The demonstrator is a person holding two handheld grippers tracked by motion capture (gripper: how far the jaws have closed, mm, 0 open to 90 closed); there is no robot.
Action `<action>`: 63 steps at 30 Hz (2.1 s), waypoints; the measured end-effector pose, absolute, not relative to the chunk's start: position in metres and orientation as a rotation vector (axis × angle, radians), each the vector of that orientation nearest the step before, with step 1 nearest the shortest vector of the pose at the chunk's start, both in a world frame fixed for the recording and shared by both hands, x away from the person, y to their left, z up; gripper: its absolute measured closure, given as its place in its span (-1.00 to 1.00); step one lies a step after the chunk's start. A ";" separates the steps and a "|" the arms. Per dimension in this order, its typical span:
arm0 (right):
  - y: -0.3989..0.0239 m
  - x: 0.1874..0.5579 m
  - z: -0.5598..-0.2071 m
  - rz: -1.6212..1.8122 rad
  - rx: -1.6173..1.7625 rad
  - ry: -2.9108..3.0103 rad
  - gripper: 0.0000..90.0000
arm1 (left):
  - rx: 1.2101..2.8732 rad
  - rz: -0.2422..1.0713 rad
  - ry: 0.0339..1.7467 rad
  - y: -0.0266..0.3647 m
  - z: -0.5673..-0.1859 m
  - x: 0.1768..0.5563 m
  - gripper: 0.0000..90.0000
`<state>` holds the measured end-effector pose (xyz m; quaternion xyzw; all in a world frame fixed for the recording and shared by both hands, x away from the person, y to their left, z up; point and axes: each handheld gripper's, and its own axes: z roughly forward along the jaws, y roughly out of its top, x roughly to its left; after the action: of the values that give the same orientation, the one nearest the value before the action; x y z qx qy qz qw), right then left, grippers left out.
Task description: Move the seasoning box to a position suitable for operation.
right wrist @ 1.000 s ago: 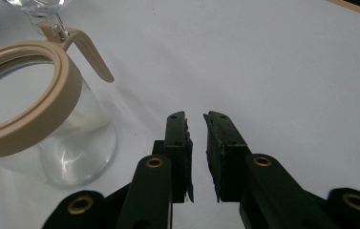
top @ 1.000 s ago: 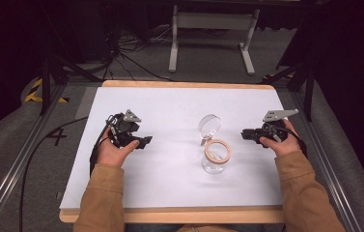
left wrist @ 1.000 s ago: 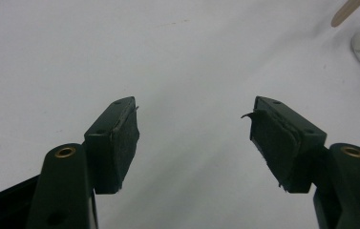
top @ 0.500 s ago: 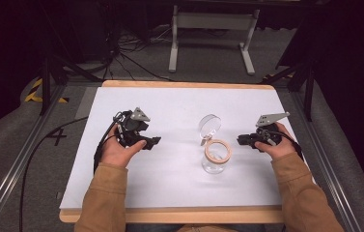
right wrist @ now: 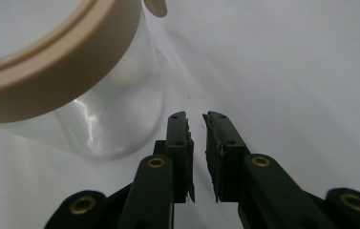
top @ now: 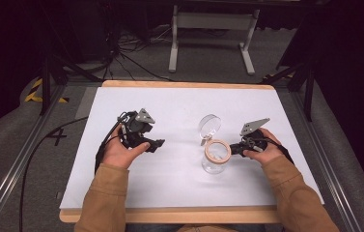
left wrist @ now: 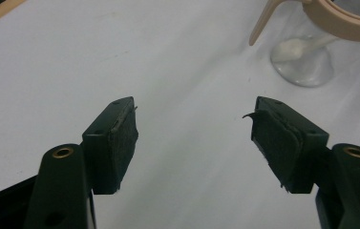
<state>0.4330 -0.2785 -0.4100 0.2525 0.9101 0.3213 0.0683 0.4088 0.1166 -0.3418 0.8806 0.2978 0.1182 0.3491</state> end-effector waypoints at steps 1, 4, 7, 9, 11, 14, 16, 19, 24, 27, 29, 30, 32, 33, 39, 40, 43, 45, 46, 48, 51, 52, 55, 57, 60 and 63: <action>-0.277 0.433 -0.411 0.968 0.757 2.745 0.80 | 2.283 0.298 0.770 0.116 -0.342 0.409 -0.28; -0.273 0.432 -0.413 0.969 0.754 2.765 0.84 | 2.303 0.287 0.768 0.115 -0.343 0.409 -0.28; -0.270 0.431 -0.414 0.968 0.742 2.780 0.85 | 2.300 0.291 0.769 0.115 -0.344 0.409 -0.28; -0.266 0.431 -0.416 0.951 0.738 2.792 0.87 | 2.302 0.291 0.766 0.115 -0.344 0.409 -0.28; -0.266 0.431 -0.416 0.951 0.740 2.794 0.87 | 2.303 0.281 0.767 0.114 -0.344 0.409 -0.28; -0.266 0.431 -0.417 0.950 0.738 2.797 0.88 | 2.317 0.273 0.760 0.114 -0.343 0.409 -0.28; -0.266 0.431 -0.416 0.952 0.739 2.798 0.90 | 2.313 0.286 0.760 0.114 -0.344 0.410 -0.28; -0.266 0.431 -0.416 0.953 0.738 2.800 0.94 | 2.316 0.282 0.760 0.114 -0.344 0.410 -0.28; -0.265 0.429 -0.416 0.941 0.731 2.811 0.99 | 2.307 0.286 0.768 0.113 -0.345 0.410 -0.27; -0.265 0.429 -0.416 0.931 0.734 2.818 0.99 | 2.317 0.285 0.763 0.112 -0.345 0.411 -0.26; -0.265 0.427 -0.416 0.924 0.737 2.825 0.99 | 2.313 0.284 0.763 0.111 -0.344 0.411 -0.26; -0.265 0.426 -0.416 0.923 0.730 2.828 1.00 | 2.311 0.292 0.760 0.110 -0.344 0.412 -0.26; -0.265 0.424 -0.416 0.927 0.732 2.832 1.00 | 2.317 0.284 0.756 0.109 -0.344 0.413 -0.26; -0.264 0.423 -0.416 0.927 0.731 2.841 1.00 | 2.317 0.284 0.756 0.109 -0.344 0.413 -0.26; -0.262 0.418 -0.418 0.923 0.721 2.852 1.00 | 2.325 0.285 0.734 0.103 -0.344 0.417 -0.23; -0.261 0.416 -0.418 0.925 0.724 2.856 1.00 | 2.329 0.279 0.730 0.102 -0.343 0.417 -0.23; -0.260 0.415 -0.418 0.926 0.714 2.858 1.00 | 2.324 0.289 0.726 0.100 -0.344 0.418 -0.23; -0.258 0.413 -0.418 0.921 0.709 2.864 1.00 | 2.337 0.265 0.724 0.099 -0.342 0.419 -0.23; -0.258 0.412 -0.419 0.921 0.705 2.867 1.00 | 2.329 0.275 0.720 0.099 -0.343 0.419 -0.23; -0.256 0.410 -0.419 0.916 0.698 2.879 1.00 | 2.323 0.278 0.716 0.098 -0.344 0.420 -0.22; -0.254 0.408 -0.419 0.914 0.691 2.883 1.00 | 2.321 0.245 0.712 0.097 -0.345 0.422 -0.13; -0.254 0.407 -0.419 0.911 0.682 2.888 1.00 | 2.314 0.218 0.716 0.098 -0.345 0.424 -0.10; -0.251 0.405 -0.419 0.909 0.670 2.902 1.00 | 2.315 0.193 0.716 0.097 -0.345 0.424 0.00; -0.250 0.404 -0.420 0.905 0.665 2.905 1.00 | 2.307 0.198 0.718 0.096 -0.346 0.424 0.01; -0.246 0.403 -0.420 0.896 0.649 2.915 1.00 | 2.323 0.231 0.722 0.095 -0.346 0.423 0.05; -0.244 0.402 -0.420 0.895 0.640 2.926 1.00 | 2.332 0.239 0.731 0.094 -0.348 0.424 0.06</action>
<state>0.4022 -0.2440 -0.4200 0.2047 0.9360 0.2863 0.0079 0.4241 0.0936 -0.3476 0.8943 0.2804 0.0918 0.3364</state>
